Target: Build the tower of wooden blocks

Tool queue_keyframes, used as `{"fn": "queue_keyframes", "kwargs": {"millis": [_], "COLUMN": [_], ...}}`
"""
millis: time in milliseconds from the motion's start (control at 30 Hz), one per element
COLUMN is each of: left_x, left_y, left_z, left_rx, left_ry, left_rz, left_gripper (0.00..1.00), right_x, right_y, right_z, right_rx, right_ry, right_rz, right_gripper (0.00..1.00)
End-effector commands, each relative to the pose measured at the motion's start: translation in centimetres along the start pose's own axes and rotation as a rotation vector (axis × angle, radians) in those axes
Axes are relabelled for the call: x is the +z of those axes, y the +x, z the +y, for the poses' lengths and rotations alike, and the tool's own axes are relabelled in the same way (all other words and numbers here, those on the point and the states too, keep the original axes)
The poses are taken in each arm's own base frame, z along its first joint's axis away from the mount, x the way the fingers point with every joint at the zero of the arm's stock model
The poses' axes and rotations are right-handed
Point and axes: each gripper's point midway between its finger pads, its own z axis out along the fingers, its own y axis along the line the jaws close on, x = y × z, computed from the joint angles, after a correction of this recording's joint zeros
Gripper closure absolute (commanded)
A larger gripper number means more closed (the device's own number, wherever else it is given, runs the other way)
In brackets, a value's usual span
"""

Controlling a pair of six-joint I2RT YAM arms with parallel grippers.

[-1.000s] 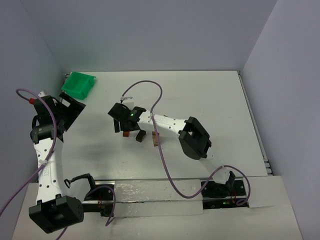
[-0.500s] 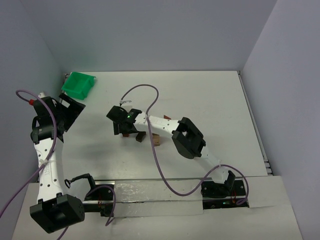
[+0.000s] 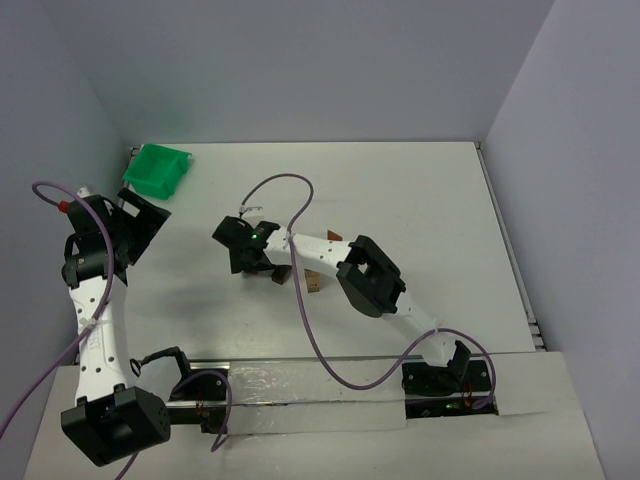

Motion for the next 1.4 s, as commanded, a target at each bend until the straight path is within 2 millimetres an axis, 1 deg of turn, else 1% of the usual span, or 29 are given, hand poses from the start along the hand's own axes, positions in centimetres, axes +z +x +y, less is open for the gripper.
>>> {"fn": "queue_keyframes", "kwargs": {"millis": [0,133,267,367,433,567,633,733,800,833,867,900,967,1033,1100,1167,1200,1233,1300,1333,1367], "left_x": [0.1,0.2,0.2,0.2,0.2,0.3,0.4,0.4,0.3,0.3,0.3,0.2,0.2,0.1,-0.1,-0.4,-0.5,-0.6,-0.7,-0.8,-0.8], "left_y": [-0.7,-0.7,-0.6,-0.6,-0.6,-0.7,-0.6,-0.6,-0.7,-0.7,-0.8,-0.7,-0.8,-0.9,-1.0,-1.3,-1.4,-1.6,-1.9,-2.0,-2.2], "left_z": [-0.7,-0.6,-0.6,-0.6,-0.6,-0.5,-0.4,-0.2,-0.1,0.0,0.0,0.1,0.2,0.3,0.3,0.3,0.3,0.3,0.4,0.3,0.4], "left_rx": [-0.002,-0.006,-0.007,-0.007,-0.009,-0.008,-0.006,-0.005,-0.006,-0.007,-0.005,-0.004,-0.004,-0.002,0.001,0.003,0.001,0.001,0.004,0.006,0.006], "left_ry": [0.038,0.037,0.038,0.038,0.037,0.034,0.030,0.022,0.016,0.015,0.014,0.013,0.009,0.005,0.005,0.004,0.002,0.000,-0.007,-0.007,-0.011], "left_rz": [-0.023,-0.024,-0.025,-0.025,-0.025,-0.024,-0.024,-0.029,-0.039,-0.042,-0.047,-0.049,-0.055,-0.064,-0.079,-0.095,-0.103,-0.113,-0.125,-0.132,-0.138], "left_gripper": [0.01,0.01,0.01,0.01,0.01,0.01,0.01,0.01,0.01,0.01,0.01,0.01,0.01,0.01,0.01,0.01,0.01,0.01,0.01,0.01,0.01], "right_x": [-0.2,-0.6,-1.0,-1.7,-2.1,-3.7,-4.8,-7.5,-9.3,-10.8,-11.7,-13.1,-16.6,-18.3,-20.7,-22.3,-23.5,-24.0,-24.0,-24.1,-24.1], "right_y": [-1.2,-1.2,-1.2,-1.3,-1.3,-1.6,-2.0,-3.0,-3.6,-4.0,-4.2,-4.7,-5.7,-5.7,-6.1,-6.5,-6.9,-6.8,-6.5,-6.2,-6.2], "right_z": [0.7,0.5,0.3,0.4,0.4,0.5,0.7,0.6,0.4,0.3,0.3,0.2,-0.1,-0.6,-1.2,-2.2,-2.8,-4.1,-5.7,-7.1,-7.1], "right_rx": [0.020,0.017,0.013,0.004,0.001,-0.010,-0.015,-0.023,-0.021,-0.018,-0.019,-0.018,-0.015,-0.032,-0.048,-0.054,-0.052,-0.057,-0.062,-0.065,-0.064], "right_ry": [-0.011,-0.009,-0.011,-0.023,-0.035,-0.067,-0.087,-0.121,-0.136,-0.153,-0.165,-0.182,-0.227,-0.243,-0.260,-0.258,-0.261,-0.239,-0.205,-0.183,-0.184], "right_rz": [-0.032,-0.034,-0.034,-0.032,-0.028,-0.030,-0.038,-0.065,-0.083,-0.097,-0.107,-0.126,-0.172,-0.196,-0.245,-0.288,-0.315,-0.334,-0.344,-0.350,-0.351], "right_gripper": [0.35,0.43,0.55,0.61,0.68,0.80,0.89,1.00,1.00,1.00,1.00,1.00,1.00,1.00,1.00,1.00,1.00,1.00,1.00,1.00,1.00]}}
